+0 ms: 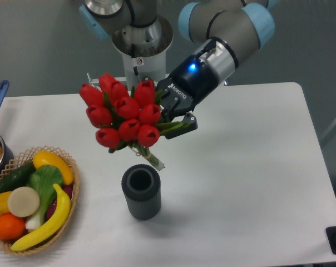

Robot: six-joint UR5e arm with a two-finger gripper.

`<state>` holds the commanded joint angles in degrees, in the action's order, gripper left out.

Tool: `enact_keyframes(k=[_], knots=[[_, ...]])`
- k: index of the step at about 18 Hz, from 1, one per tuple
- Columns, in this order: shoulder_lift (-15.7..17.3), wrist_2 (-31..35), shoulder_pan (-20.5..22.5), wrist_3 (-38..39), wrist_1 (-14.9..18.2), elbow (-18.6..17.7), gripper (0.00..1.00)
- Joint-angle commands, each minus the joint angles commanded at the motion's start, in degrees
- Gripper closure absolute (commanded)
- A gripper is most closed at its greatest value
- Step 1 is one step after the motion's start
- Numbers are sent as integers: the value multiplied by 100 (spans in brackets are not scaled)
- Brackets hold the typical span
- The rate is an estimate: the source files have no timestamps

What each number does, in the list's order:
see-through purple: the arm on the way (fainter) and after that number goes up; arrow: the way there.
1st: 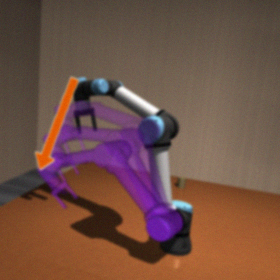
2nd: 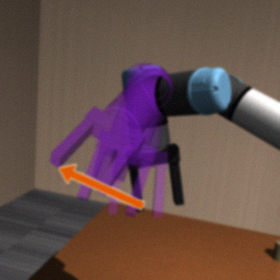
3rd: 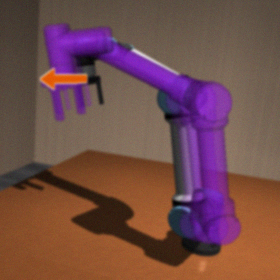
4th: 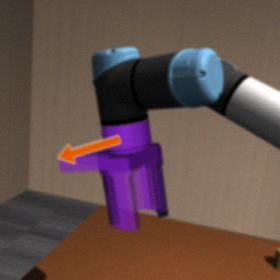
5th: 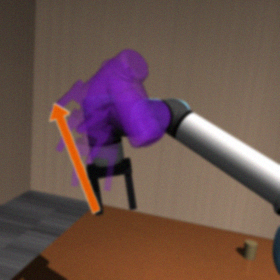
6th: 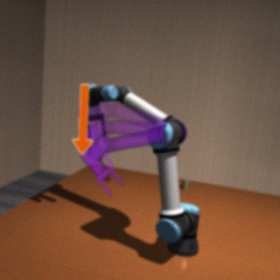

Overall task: Insert the flowers into the vase
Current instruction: 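Lower the tulip stems into the vase opening with the gripper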

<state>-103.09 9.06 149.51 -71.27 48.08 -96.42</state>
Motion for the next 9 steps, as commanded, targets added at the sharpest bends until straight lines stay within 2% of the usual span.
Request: enact_keyframes(k=[4, 9], knots=[[-176, -281, -27, -27, 0, 26, 60], [-264, -299, -62, -27, 0, 18, 60]])
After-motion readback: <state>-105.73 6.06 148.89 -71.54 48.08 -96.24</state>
